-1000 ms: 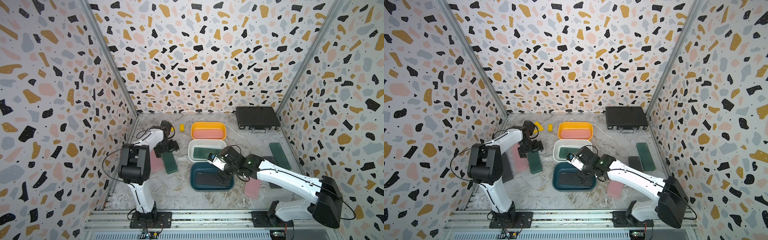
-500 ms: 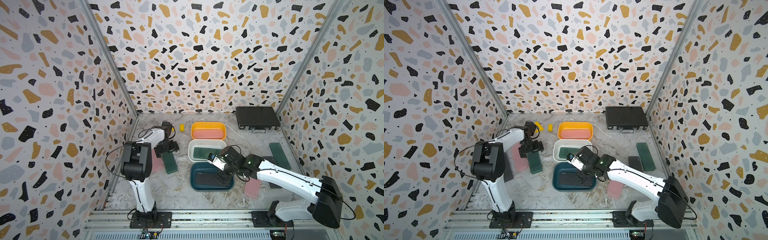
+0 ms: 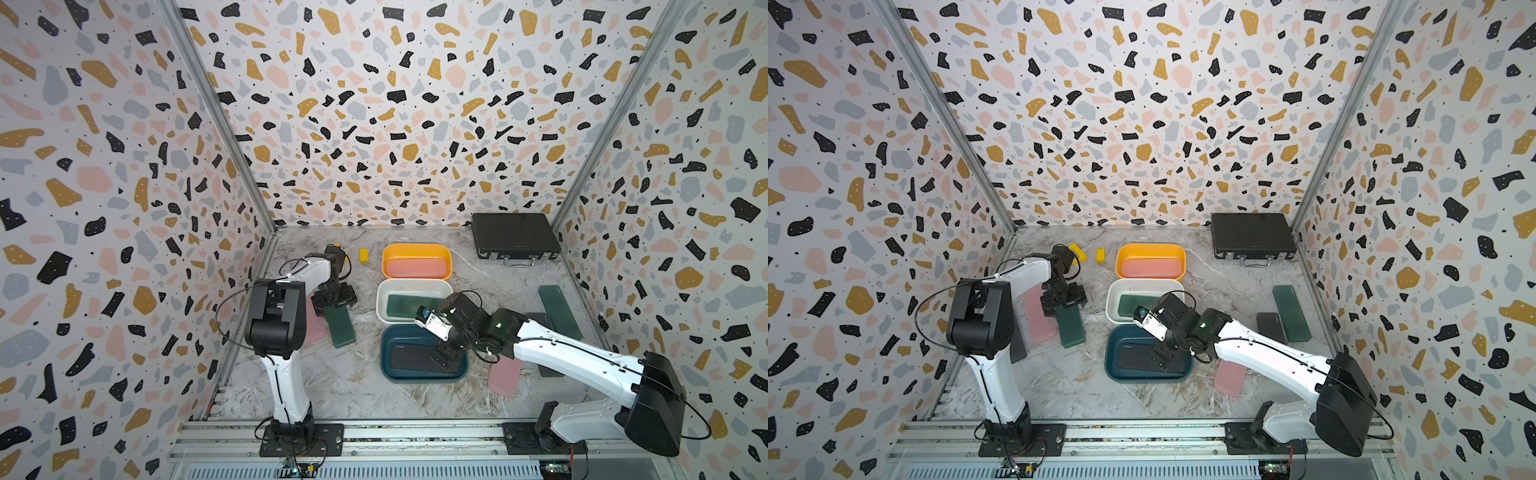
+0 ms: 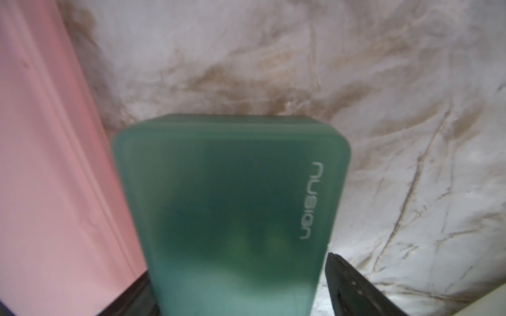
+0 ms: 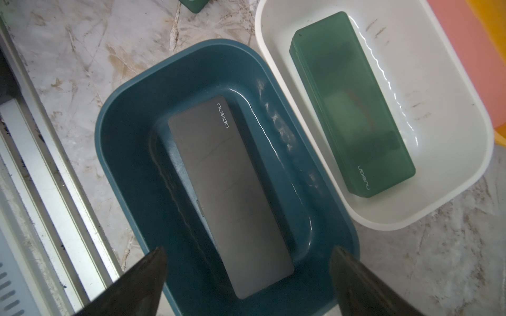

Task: Place the pencil cases by color into the storage box
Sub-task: Pick up the pencil case from the center of the board.

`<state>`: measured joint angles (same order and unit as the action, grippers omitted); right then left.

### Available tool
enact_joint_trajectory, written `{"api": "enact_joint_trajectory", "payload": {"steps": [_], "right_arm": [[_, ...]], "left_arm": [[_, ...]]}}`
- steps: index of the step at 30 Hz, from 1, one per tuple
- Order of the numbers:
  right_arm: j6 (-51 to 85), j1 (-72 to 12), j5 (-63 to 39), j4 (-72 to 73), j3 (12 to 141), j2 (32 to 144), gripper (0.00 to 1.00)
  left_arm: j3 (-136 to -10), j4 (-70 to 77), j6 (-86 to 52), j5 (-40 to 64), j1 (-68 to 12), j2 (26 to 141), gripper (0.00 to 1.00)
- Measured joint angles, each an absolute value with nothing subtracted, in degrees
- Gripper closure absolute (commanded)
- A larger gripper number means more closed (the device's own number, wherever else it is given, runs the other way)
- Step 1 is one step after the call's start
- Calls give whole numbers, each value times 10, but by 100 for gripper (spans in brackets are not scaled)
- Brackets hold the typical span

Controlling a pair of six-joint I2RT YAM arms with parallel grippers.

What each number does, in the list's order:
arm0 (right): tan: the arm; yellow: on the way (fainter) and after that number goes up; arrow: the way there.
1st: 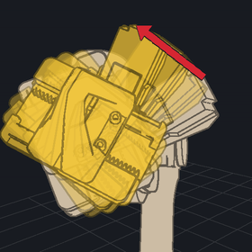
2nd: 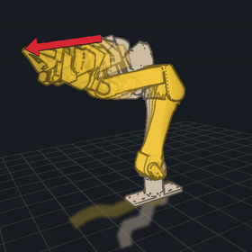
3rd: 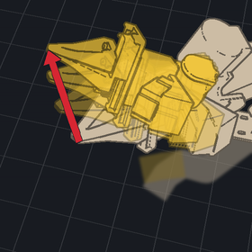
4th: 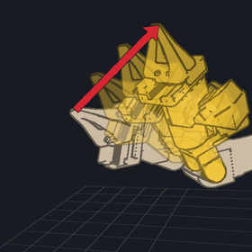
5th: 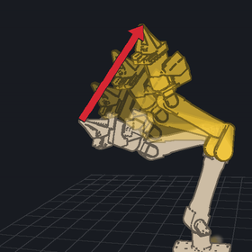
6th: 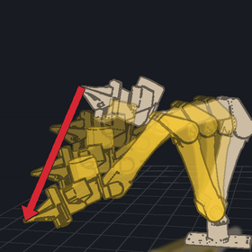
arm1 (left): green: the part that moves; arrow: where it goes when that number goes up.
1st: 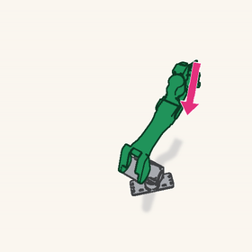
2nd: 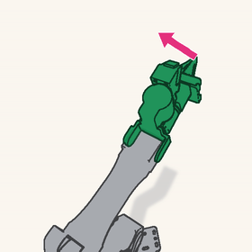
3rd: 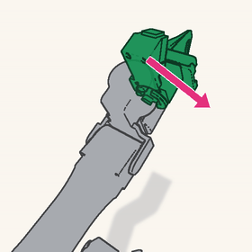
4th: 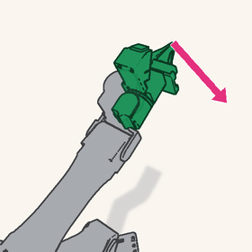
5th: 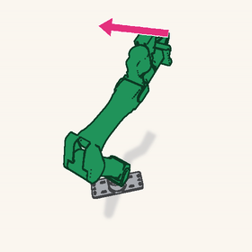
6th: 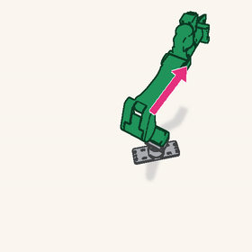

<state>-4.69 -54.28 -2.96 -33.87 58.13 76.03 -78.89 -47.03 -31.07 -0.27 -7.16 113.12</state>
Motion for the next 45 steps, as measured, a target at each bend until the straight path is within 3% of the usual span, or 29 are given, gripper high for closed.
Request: {"api": "enact_joint_trajectory", "payload": {"steps": [3, 12, 19, 26, 36, 45], "right_arm": [[-43, -543, -29, -339, 581, 760, 3], [-37, -543, -22, -340, 581, 757, 3], [-26, -543, -5, -345, 575, 729, 4], [17, -543, 35, -354, 572, 699, 4], [162, -540, 145, -348, 533, 646, 5], [285, -526, 243, -339, 497, 580, 5]], "left_arm": [[-788, -464, -311, -1, -72, 1131, 28], [-787, -462, -308, 8, -71, 1131, 41], [-777, -453, -293, 14, -71, 1102, 43], [-780, -449, -247, 4, -71, 1001, 43], [-785, -399, -136, 20, -77, 878, 43], [-796, -369, -11, 71, -135, 859, 43]]}}
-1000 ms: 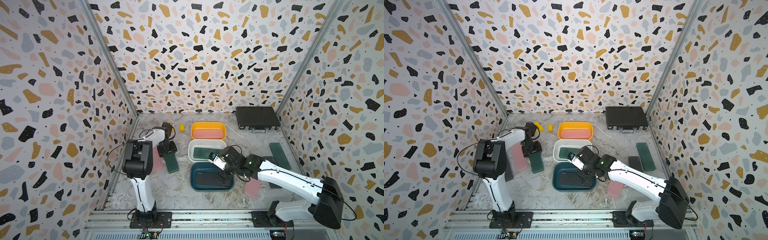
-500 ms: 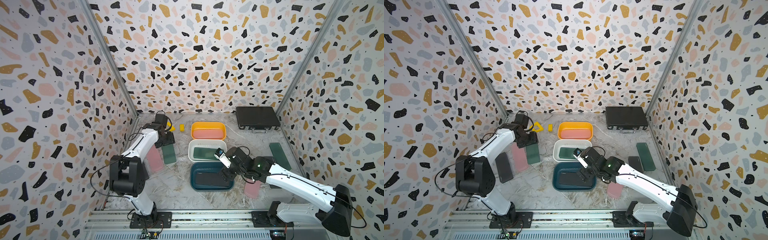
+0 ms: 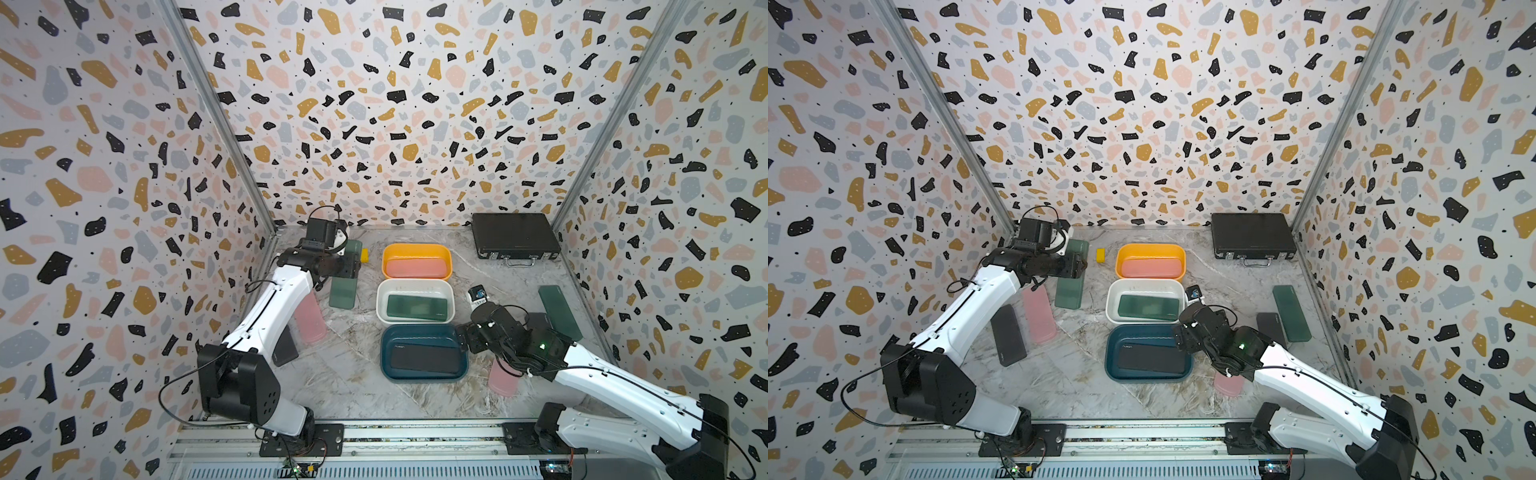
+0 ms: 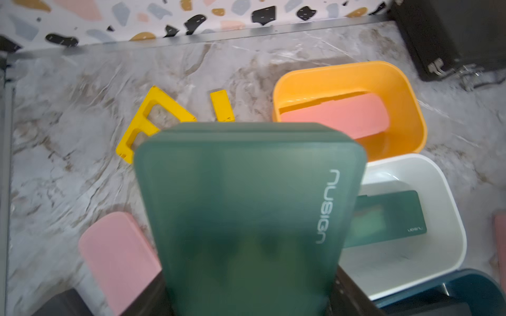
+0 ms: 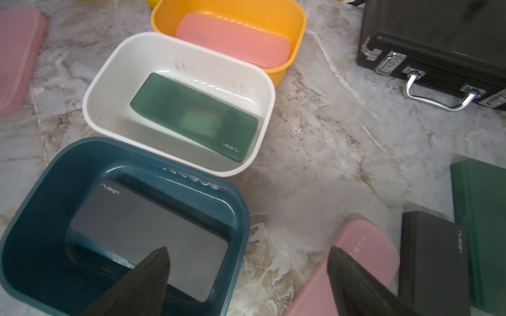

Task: Place the pencil cases by color into the storage box
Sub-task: Place the pencil case at the storage box.

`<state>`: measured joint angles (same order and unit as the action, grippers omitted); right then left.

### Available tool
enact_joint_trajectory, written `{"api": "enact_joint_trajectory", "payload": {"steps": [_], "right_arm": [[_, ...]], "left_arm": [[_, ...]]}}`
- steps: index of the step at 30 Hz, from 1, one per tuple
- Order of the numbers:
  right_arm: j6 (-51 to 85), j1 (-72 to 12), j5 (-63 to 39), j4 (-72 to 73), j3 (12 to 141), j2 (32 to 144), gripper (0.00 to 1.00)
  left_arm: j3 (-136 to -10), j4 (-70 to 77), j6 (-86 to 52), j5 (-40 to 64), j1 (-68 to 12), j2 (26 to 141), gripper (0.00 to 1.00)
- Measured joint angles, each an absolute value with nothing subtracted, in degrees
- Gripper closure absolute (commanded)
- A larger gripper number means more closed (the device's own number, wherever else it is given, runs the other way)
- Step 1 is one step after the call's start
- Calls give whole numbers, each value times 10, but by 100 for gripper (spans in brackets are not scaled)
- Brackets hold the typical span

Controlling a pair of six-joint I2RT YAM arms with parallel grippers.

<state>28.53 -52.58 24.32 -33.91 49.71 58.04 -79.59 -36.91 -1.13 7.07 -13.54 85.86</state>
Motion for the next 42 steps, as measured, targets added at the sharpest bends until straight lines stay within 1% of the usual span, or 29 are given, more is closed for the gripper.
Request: {"api": "enact_joint_trajectory", "payload": {"steps": [9, 16, 21, 26, 31, 42], "right_arm": [[322, -503, 272, -352, 493, 562, 5], [332, -489, 283, -364, 478, 527, 5], [333, -485, 285, -373, 473, 507, 5], [331, -482, 288, -386, 468, 489, 5], [327, -476, 292, -399, 468, 472, 5], [320, -472, 292, -426, 460, 444, 5]], "left_arm": [[-829, -368, 146, 120, -237, 868, 43], [-833, -368, 261, 133, -285, 879, 42], [-841, -375, 336, 146, -304, 896, 41], [-880, -393, 385, 152, -320, 953, 41], [-882, -394, 420, 149, -339, 995, 41], [-927, -404, 477, 104, -374, 1081, 42]]}}
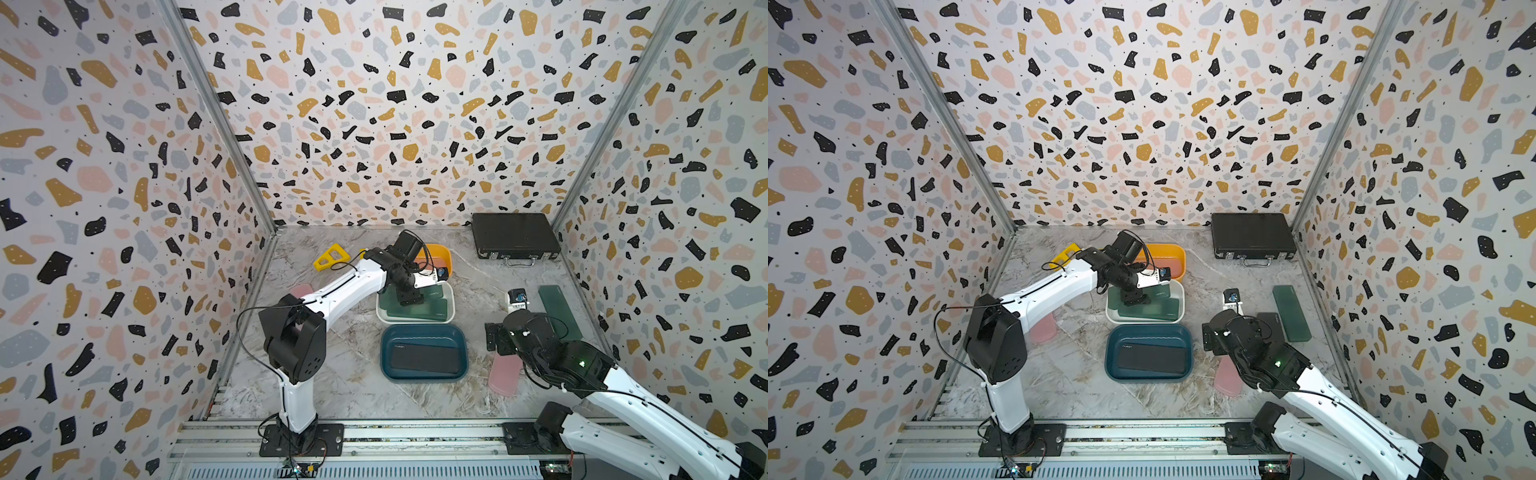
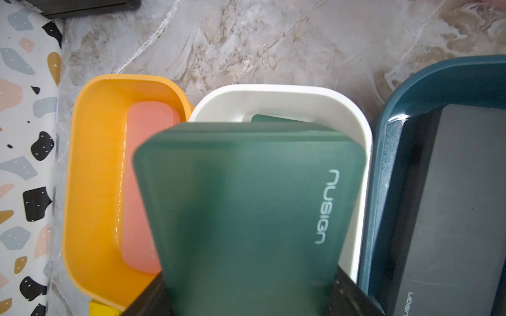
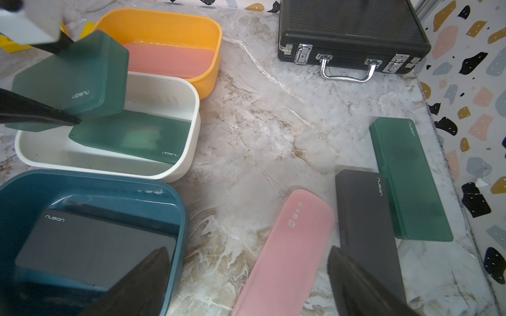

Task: Place the pencil cases by color into the storage box
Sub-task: Place the pencil case at the storage box.

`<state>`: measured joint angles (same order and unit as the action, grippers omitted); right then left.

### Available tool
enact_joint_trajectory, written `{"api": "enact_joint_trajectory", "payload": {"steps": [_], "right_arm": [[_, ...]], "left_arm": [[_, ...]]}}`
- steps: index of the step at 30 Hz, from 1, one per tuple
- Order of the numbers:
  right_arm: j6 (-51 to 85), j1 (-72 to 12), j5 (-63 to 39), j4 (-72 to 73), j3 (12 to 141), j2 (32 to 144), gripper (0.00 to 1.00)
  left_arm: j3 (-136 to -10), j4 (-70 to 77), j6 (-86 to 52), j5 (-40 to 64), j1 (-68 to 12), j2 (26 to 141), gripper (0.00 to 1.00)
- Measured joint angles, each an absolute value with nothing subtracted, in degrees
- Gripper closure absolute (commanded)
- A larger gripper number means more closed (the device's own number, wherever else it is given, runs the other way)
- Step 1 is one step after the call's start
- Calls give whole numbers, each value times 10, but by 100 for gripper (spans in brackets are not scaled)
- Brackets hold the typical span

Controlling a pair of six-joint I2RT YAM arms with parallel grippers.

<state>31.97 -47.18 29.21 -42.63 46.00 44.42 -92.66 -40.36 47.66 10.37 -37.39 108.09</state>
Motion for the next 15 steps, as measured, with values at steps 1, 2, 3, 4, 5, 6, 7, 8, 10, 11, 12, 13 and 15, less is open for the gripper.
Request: {"api": "enact_joint_trajectory", "payload": {"steps": [1, 2, 3, 4, 5, 6, 7, 8, 10, 11, 12, 13, 15], "right_arm": [[320, -471, 292, -428, 459, 442, 5], [319, -471, 292, -430, 458, 440, 5], [319, -471, 292, -430, 458, 439, 5], [319, -471, 292, -431, 458, 437, 5], [319, -471, 292, -432, 458, 436, 5], [319, -471, 292, -433, 457, 435, 5], [319, -471, 292, -434, 457, 434, 5], [319, -471, 292, -434, 456, 434, 5], [319, -471, 292, -434, 454, 434, 5], [319, -471, 292, -435, 453, 434, 5], [319, -471, 292, -435, 451, 434, 5], [319, -471, 292, -436, 451, 434, 5], [319, -471, 292, -437, 450, 434, 5]], "left_arm": [[-931, -404, 481, 99, -376, 1088, 42], [-936, -406, 486, 95, -378, 1095, 42], [-940, -408, 489, 91, -380, 1101, 42], [-944, -409, 492, 86, -381, 1108, 42], [-947, -411, 495, 82, -384, 1114, 43], [-950, -412, 498, 79, -385, 1118, 42], [-954, -414, 501, 74, -386, 1124, 42], [-957, -415, 503, 69, -388, 1130, 42], [-959, -417, 506, 60, -392, 1140, 43], [-959, -418, 507, 55, -394, 1144, 42], [-959, -419, 508, 51, -396, 1148, 42], [-959, -421, 509, 48, -398, 1152, 42], [-960, -423, 512, 39, -401, 1159, 42]]}}
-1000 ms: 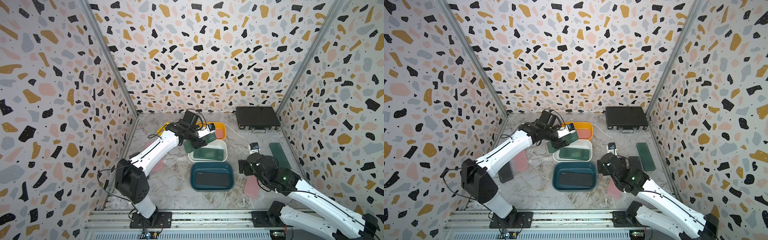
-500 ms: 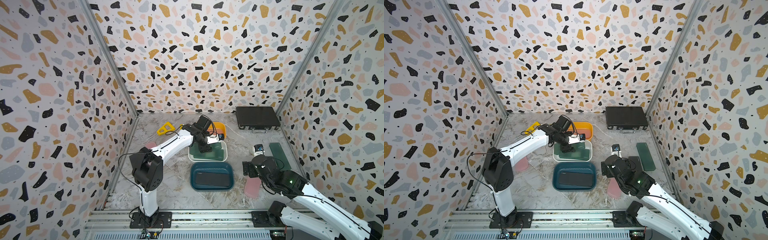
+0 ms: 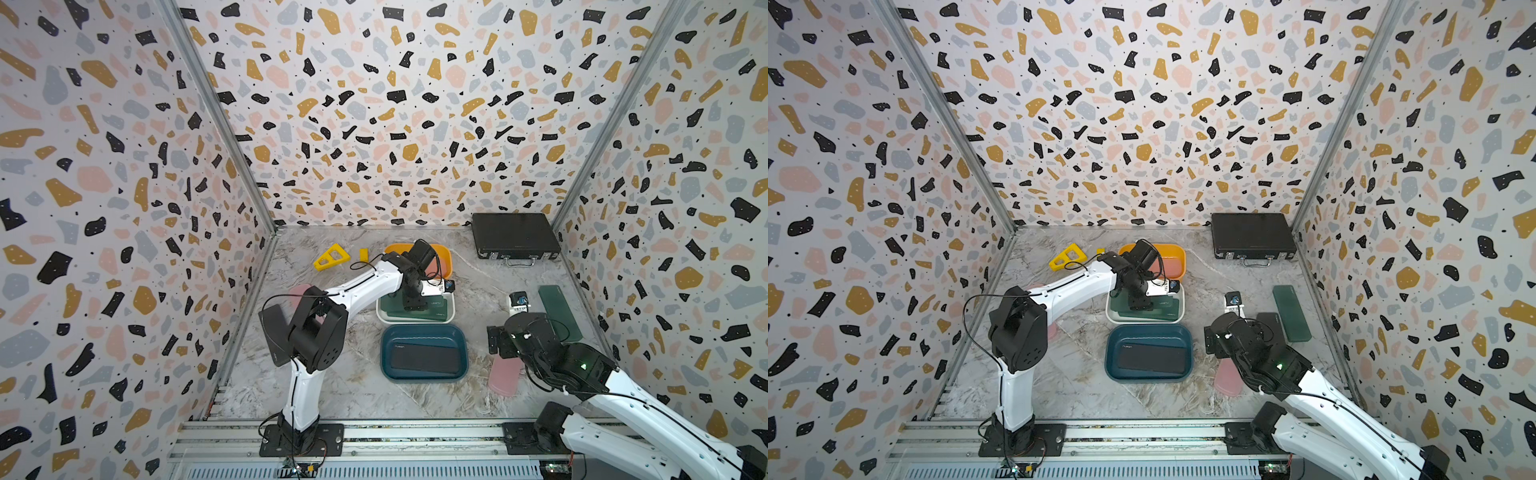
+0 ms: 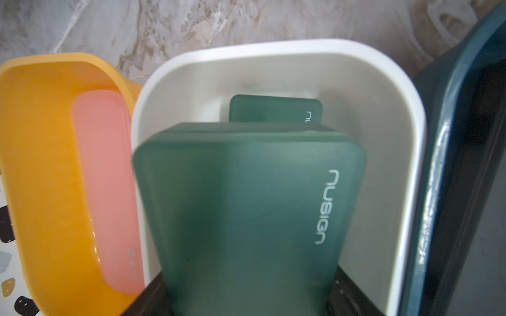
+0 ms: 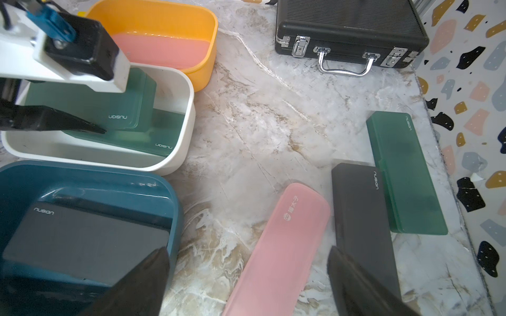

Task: Place the pencil cases by color into the storage box
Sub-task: Place the pencil case at the storage box.

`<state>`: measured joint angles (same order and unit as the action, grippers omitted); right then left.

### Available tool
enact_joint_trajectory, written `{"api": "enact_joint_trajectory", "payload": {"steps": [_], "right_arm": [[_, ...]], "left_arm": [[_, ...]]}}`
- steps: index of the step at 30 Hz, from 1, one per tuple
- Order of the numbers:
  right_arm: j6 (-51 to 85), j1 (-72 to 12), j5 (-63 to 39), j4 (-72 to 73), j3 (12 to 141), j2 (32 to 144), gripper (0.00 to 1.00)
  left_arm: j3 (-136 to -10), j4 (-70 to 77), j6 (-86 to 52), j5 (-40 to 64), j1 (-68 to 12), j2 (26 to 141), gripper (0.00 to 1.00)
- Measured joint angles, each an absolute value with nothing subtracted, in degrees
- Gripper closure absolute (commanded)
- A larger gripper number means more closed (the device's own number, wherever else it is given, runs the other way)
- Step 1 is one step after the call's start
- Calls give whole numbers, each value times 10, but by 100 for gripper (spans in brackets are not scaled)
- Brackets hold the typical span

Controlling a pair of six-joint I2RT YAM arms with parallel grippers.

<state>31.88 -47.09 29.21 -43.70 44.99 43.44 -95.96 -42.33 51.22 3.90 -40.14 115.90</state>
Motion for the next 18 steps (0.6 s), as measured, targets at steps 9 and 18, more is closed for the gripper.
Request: {"api": "enact_joint_trajectory", "payload": {"steps": [9, 18], "right_arm": [[319, -470, 292, -438, 449, 434, 5], [319, -469, 292, -442, 439, 430, 4]], "left_arm": [[-967, -429, 517, 13, -408, 1187, 42], [-1003, -435, 517, -16, -413, 1211, 42]]}}
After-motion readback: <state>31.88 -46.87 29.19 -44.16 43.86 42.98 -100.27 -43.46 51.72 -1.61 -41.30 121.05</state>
